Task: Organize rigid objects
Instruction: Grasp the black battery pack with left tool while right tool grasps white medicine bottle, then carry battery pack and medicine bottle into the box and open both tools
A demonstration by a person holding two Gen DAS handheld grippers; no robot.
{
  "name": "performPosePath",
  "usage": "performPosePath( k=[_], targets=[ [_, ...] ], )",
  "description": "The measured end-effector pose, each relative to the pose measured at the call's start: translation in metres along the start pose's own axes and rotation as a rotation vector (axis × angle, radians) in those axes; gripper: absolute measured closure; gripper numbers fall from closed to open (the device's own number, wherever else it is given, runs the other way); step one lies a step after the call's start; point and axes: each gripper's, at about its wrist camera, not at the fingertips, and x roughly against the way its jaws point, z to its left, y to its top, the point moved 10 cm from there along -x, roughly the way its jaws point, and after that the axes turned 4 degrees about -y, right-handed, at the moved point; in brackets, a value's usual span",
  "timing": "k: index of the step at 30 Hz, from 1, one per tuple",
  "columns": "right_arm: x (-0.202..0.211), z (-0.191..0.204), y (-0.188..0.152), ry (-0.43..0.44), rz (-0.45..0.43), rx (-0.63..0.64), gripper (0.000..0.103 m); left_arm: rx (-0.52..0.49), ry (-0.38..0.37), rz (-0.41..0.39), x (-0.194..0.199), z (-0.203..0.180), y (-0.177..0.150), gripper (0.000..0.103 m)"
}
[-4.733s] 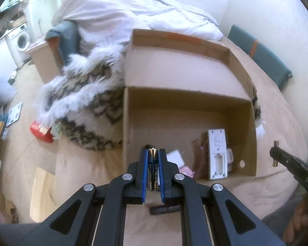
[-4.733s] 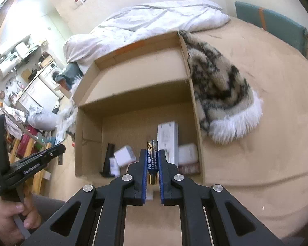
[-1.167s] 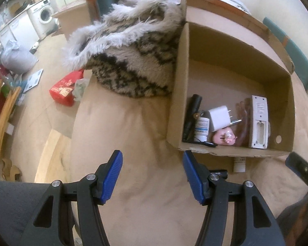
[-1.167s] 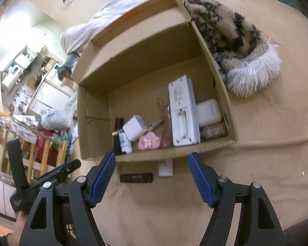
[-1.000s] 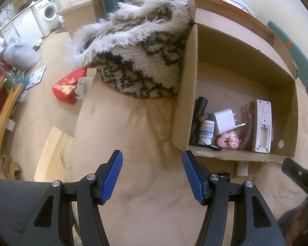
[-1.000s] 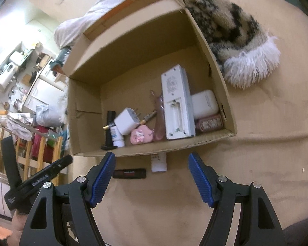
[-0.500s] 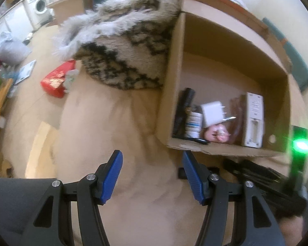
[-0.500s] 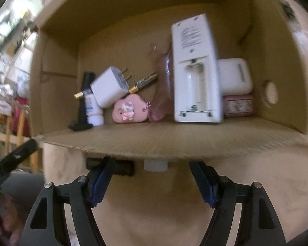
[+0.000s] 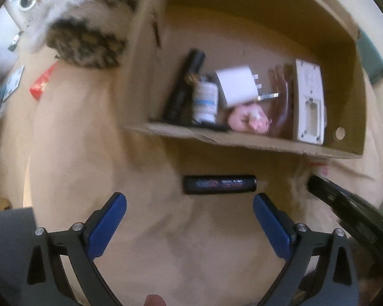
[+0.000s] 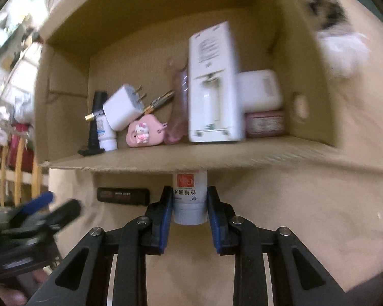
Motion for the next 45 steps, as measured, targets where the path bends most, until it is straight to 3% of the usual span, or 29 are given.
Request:
performPosePath(
  k=[5, 9, 13, 19, 20, 22, 24, 34, 45],
  targets=[
    [0.01, -0.02, -0.012, 0.012, -0.017, -0.074, 0.074, -0.055, 0.072, 0.001, -0.026, -0.021, 0.0, 0.004],
    [0.012, -0.025, -0.002, 0.005, -0.027, -0.104, 0.074, -0.021, 0.111, 0.043, -0.046, -0.025, 0.001, 0.004],
    [0.003, -0.021, -0.001, 0.015, -0.021, -0.105, 0.074, -0.049, 0.156, 0.034, -0.056, -0.032, 0.007, 0.004],
    [0.009, -0.019, 0.002, 0.035, -0.027, -0.095, 0.074, -0.04, 0.146, 0.03, -0.06, -0.035, 0.009, 0.004],
    [0.01, -0.019, 0.002, 0.036, -0.03, -0.095, 0.075, -0.036, 0.143, 0.026, -0.059, -0.031, 0.01, 0.005],
    [0.01, -0.018, 0.003, 0.04, -0.029, -0.095, 0.075, -0.019, 0.151, 0.012, -0.057, -0.025, 0.011, 0.018],
    [0.009, -0.017, 0.003, 0.043, -0.026, -0.097, 0.074, 0.003, 0.152, 0.003, -0.051, -0.012, 0.007, 0.023],
    [0.015, -0.018, 0.002, 0.054, -0.033, -0.089, 0.075, -0.043, 0.159, -0.002, -0.031, 0.005, 0.001, 0.023],
    [0.022, -0.01, -0.002, 0.056, -0.052, -0.057, 0.074, -0.116, 0.173, -0.137, 0.043, 0.034, -0.005, 0.023]
  ],
)
